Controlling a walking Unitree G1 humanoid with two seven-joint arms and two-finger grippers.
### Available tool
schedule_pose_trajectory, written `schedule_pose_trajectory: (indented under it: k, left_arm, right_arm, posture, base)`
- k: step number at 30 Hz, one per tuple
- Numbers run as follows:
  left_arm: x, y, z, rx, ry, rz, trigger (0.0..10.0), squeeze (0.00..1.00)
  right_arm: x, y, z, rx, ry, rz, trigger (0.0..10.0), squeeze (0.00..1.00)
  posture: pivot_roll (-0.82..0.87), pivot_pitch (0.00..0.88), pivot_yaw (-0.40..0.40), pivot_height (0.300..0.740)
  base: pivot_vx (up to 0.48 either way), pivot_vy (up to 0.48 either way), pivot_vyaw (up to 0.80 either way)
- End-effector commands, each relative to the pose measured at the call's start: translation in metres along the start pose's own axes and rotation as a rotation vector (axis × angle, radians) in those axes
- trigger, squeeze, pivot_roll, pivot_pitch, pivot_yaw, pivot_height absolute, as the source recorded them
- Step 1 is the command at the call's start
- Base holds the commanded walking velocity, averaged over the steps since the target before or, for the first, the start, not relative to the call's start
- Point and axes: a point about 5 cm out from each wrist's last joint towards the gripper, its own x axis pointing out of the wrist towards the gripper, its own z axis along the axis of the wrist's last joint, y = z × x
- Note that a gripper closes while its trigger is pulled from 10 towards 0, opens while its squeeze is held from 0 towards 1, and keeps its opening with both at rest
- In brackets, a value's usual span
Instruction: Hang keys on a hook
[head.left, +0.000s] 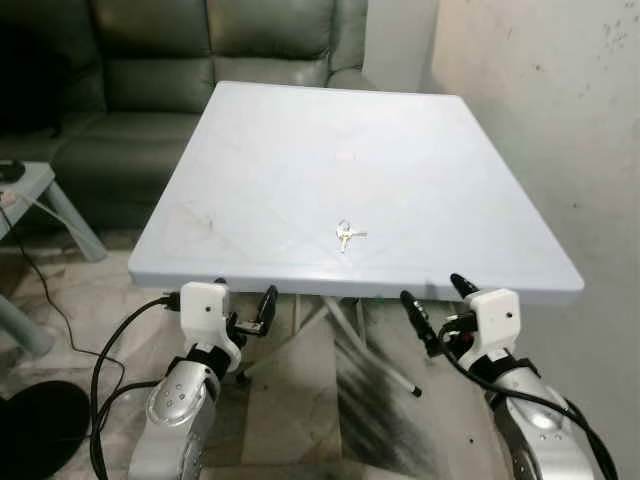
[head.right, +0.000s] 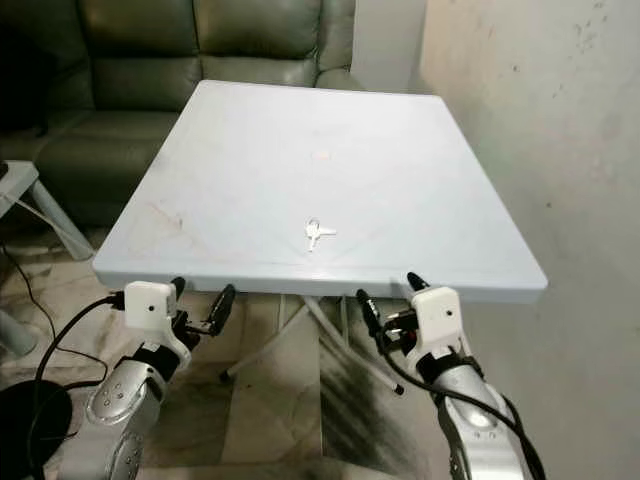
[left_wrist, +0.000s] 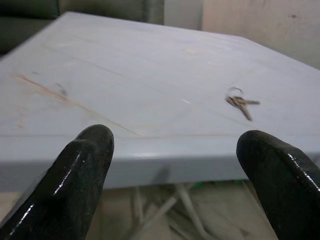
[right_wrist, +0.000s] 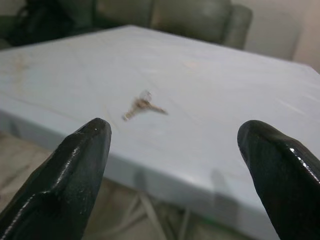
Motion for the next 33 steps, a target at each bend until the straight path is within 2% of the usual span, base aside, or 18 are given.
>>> schedule_pose_trajectory:
  k: [1, 6, 16, 22, 33]
  left_arm:
    - [-0.0023, 0.0086, 0.0033, 0.019, -0.003, 0.029, 10.0, 0.0]
    - [-0.0022, 0.008, 0.0044, 0.014, -0.007, 0.032, 10.0, 0.0]
    - [-0.0014, 0.007, 0.0053, 0.021, -0.007, 0.037, 10.0, 0.0]
    - [-0.0009, 0.0066, 0.0058, 0.03, -0.004, 0.035, 10.0, 0.0]
    - [0.0002, 0.0076, 0.0086, 0.031, -0.01, 0.044, 10.0, 0.0]
  right_arm:
    - [0.0049, 0.0072, 0.0002, 0.004, -0.002, 0.048, 10.0, 0.0]
    - [0.0073, 0.0103, 0.0009, 0.006, -0.004, 0.074, 10.0, 0.0]
    - [0.0073, 0.0148, -0.0008, 0.005, 0.001, 0.097, 10.0, 0.0]
    - [0.0066, 0.0146, -0.001, 0.005, 0.002, 0.097, 10.0, 0.0]
    - [0.0066, 0.0144, -0.0013, 0.005, 0.007, 0.102, 10.0, 0.0]
  posture:
    - [0.01, 0.045, -0.044, 0.74]
    - [0.02, 0.048, -0.044, 0.74]
    - [0.02, 0.049, -0.044, 0.74]
    - [0.02, 0.053, -0.045, 0.74]
    - [0.02, 0.056, -0.049, 0.74]
  base:
    - [0.255, 0.244, 0.0]
    - [0.252, 0.241, 0.0]
    - [0.0, 0.296, 0.0]
    - [0.0, 0.0, 0.0]
    - [0.29, 0.0, 0.0]
